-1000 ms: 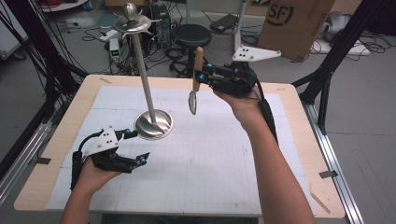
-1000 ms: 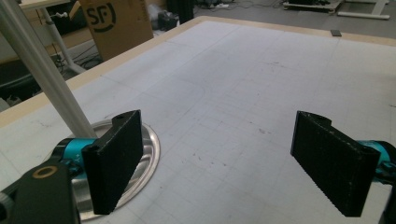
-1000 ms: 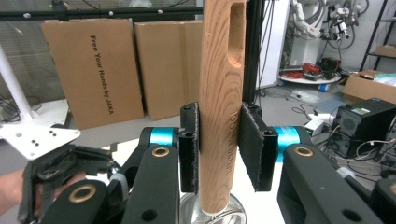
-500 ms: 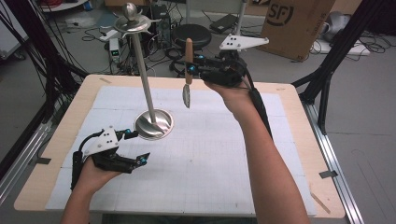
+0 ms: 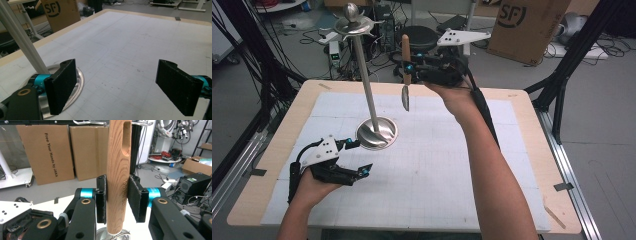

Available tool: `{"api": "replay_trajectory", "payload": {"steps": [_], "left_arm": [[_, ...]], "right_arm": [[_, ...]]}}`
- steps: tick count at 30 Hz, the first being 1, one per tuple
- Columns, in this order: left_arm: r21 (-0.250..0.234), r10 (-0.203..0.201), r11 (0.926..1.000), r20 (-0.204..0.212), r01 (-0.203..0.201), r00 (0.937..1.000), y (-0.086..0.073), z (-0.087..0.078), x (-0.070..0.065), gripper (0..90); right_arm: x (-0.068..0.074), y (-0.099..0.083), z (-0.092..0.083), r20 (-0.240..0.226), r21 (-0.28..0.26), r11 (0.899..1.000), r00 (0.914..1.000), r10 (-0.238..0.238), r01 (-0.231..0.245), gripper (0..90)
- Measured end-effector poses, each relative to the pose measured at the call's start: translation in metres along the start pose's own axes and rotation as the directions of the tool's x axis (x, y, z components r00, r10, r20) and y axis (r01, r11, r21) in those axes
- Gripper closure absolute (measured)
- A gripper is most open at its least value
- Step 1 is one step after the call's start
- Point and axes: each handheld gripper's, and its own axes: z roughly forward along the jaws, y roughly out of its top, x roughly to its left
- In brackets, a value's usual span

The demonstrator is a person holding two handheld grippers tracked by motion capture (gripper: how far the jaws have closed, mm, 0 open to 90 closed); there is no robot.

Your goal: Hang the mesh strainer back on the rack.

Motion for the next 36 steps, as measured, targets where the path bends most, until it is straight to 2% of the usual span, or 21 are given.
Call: {"api": "replay_trajectory", "payload": {"steps": [9, 22, 36], "left_arm": [[0.000, -0.005, 1.0000, 0.001, 0.005, 1.0000, -0.001, 0.000, 0.000, 17.7], [-0.001, -0.010, 1.0000, 0.005, 0.010, 0.9999, -0.002, 0.000, 0.001, 17.7], [-0.003, -0.009, 1.0000, 0.022, 0.009, 0.9997, -0.002, 0.000, 0.001, 17.7]], "right_arm": [[0.005, 0.007, 0.010, -0.002, 0.009, 1.000, 1.0000, -0.010, 0.010, 70.1], [0.004, 0.012, 0.017, -0.002, 0.026, 1.000, 0.9999, -0.013, 0.013, 70.1], [0.014, 0.018, 0.041, -0.015, 0.058, 0.998, 0.9993, -0.034, 0.035, 70.1]]}}
